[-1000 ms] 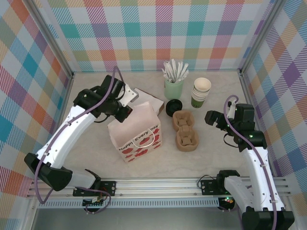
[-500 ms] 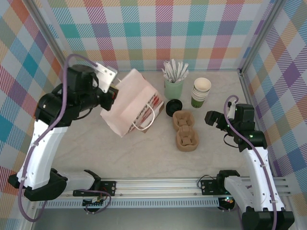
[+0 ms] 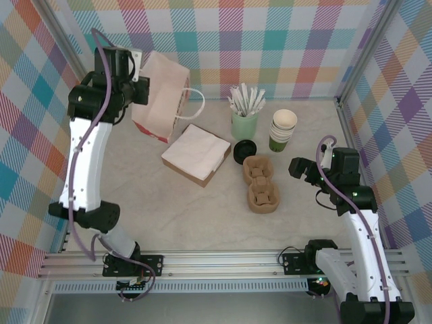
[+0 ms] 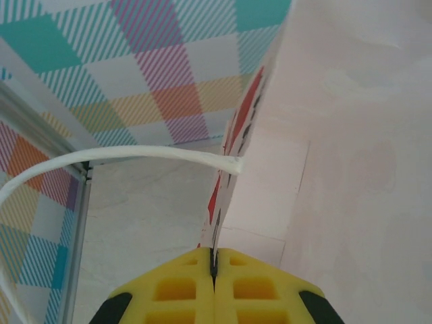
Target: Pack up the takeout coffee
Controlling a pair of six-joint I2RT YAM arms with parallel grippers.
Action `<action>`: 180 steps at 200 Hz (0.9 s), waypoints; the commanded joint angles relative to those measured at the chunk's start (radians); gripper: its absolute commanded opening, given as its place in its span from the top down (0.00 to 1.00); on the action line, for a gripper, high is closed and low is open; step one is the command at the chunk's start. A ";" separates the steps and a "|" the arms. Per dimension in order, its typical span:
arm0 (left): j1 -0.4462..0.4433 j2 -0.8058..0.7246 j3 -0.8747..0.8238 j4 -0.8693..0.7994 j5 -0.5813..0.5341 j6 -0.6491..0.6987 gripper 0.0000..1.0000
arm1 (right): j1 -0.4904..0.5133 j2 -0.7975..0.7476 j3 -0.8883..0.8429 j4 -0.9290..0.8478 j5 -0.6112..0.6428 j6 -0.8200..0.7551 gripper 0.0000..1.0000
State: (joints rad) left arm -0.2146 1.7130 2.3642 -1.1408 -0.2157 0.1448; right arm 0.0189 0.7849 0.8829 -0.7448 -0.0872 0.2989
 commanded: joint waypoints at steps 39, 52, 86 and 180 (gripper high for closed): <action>0.166 0.230 0.164 0.088 0.119 -0.073 1.00 | -0.004 -0.019 0.023 -0.034 -0.003 0.007 0.00; 0.195 0.281 0.202 0.089 0.148 -0.090 1.00 | -0.004 -0.020 0.018 -0.033 -0.008 0.012 0.00; 0.263 0.397 0.255 0.096 0.220 -0.150 1.00 | -0.004 -0.015 0.007 -0.031 -0.012 0.022 0.00; 0.337 0.495 0.300 0.078 0.261 -0.171 0.59 | -0.004 0.035 0.061 -0.106 0.014 0.029 0.00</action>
State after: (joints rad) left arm 0.0948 2.2265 2.6099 -1.0660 0.0338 -0.0185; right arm 0.0189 0.8150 0.8932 -0.8043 -0.0872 0.3141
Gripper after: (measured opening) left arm 0.324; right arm 0.998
